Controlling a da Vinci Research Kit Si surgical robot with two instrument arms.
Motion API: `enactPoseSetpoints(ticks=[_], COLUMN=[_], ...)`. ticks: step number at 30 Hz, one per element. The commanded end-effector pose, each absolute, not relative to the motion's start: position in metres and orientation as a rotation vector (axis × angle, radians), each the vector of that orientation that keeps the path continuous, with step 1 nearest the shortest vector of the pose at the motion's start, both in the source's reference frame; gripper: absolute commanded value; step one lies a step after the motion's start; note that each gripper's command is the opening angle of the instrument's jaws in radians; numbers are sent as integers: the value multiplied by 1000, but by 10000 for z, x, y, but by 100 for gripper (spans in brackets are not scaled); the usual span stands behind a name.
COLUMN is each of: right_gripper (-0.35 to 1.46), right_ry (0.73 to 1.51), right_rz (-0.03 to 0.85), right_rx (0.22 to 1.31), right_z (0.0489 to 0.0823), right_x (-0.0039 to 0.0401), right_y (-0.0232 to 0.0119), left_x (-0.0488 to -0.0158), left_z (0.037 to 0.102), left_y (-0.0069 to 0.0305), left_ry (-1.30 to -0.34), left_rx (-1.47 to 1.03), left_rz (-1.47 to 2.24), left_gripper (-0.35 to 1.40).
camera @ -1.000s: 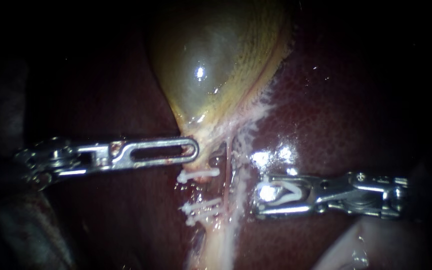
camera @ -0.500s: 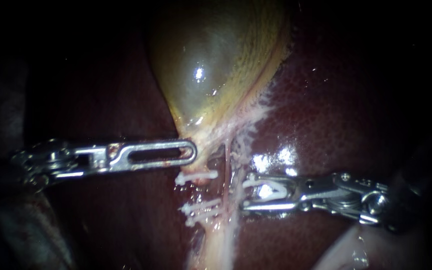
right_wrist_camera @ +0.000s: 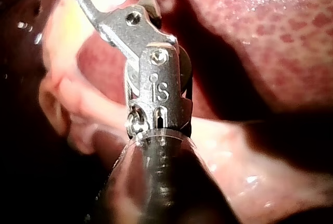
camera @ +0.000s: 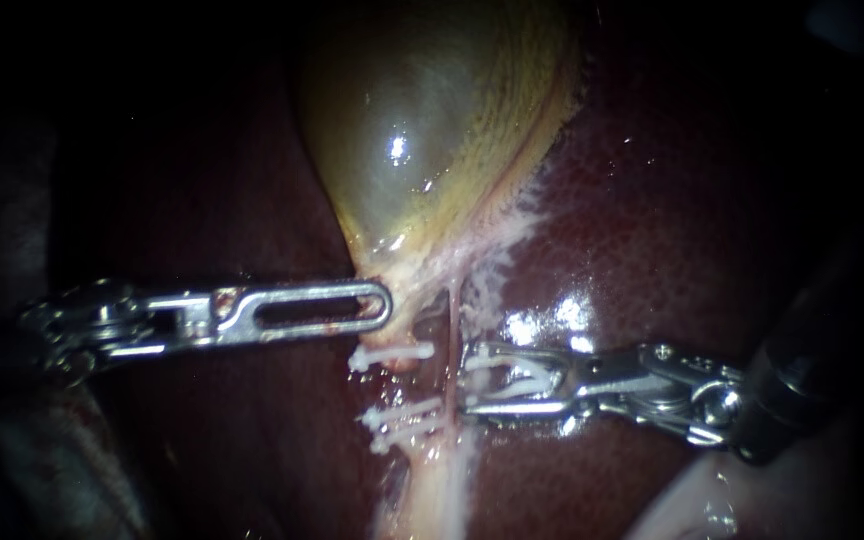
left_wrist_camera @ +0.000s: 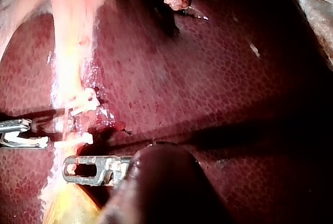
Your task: Clipping first clip right tube
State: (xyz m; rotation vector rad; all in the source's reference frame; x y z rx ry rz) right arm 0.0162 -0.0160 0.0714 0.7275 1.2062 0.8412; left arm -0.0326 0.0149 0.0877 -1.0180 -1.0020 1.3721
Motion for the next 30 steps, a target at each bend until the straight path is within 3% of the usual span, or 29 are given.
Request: enactPoseSetpoints(ticks=[1, 17, 30], right_gripper=[53, 52, 51], right_ry=[1208, 1207, 1154], right_rz=[840, 821, 803], right_rx=[726, 702, 705], right_z=[716, 732, 743], right_x=[164, 172, 164], right_y=[-160, -159, -161], left_x=[-326, -326, -326], left_z=[876, 872, 871], left_y=[149, 148, 147], left_ry=[-1002, -1003, -1003], left_rx=[-1018, -1017, -1017], left_rz=[1372, 1371, 1371], left_gripper=[-35, -35, -35])
